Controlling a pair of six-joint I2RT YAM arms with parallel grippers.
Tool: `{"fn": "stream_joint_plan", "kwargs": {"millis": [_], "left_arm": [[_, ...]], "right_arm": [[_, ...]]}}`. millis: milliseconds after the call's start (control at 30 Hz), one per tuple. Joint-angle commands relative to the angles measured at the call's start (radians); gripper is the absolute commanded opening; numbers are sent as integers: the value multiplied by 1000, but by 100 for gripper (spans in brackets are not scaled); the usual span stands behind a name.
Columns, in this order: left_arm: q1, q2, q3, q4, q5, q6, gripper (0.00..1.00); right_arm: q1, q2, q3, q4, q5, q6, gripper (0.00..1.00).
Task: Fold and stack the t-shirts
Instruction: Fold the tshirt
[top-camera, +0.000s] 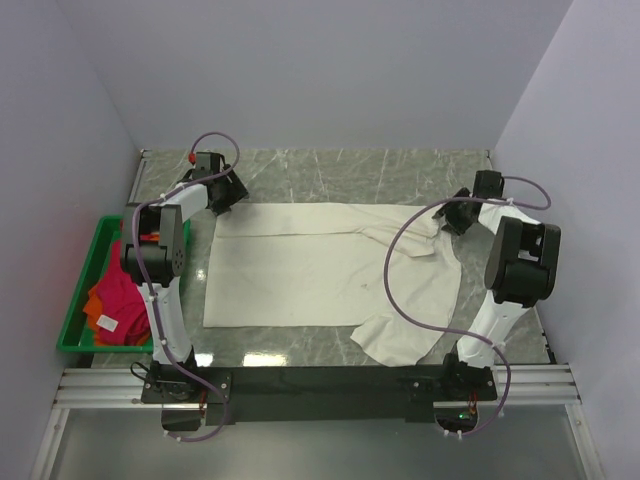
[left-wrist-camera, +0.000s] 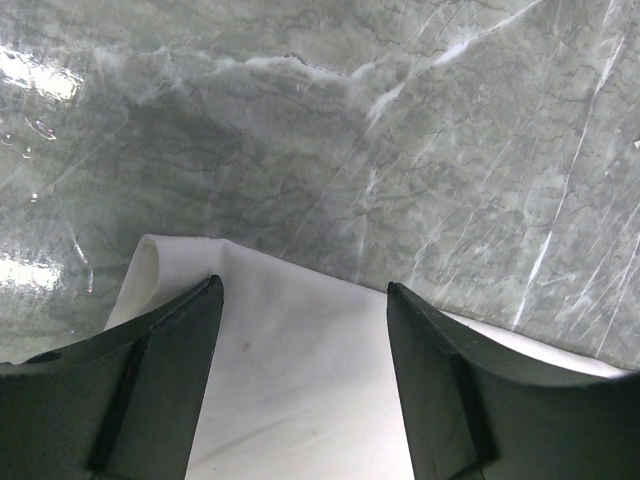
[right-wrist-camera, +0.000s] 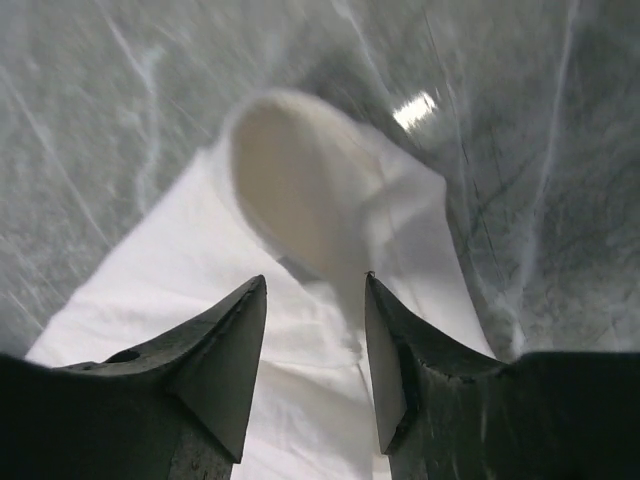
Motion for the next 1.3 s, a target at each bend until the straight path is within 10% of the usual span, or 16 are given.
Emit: {"fn": "stream_joint_plan", "kwargs": {"millis": [0,533,967,1267], "left_arm": [[-7,-21,-7,-39,-1,10,72],[-7,13,-7,-45,-5,7,70],[1,53,-23,-78,-18,2,65],[18,50,-37,-75,-15,3,64]], "right_arm": [[-22,-42,114,14,20,-34,52],[-30,138,255,28,-55,10,48],[-86,222,310,42,-86,41,5],[-102,294,400,-21,-76,20,10]]}}
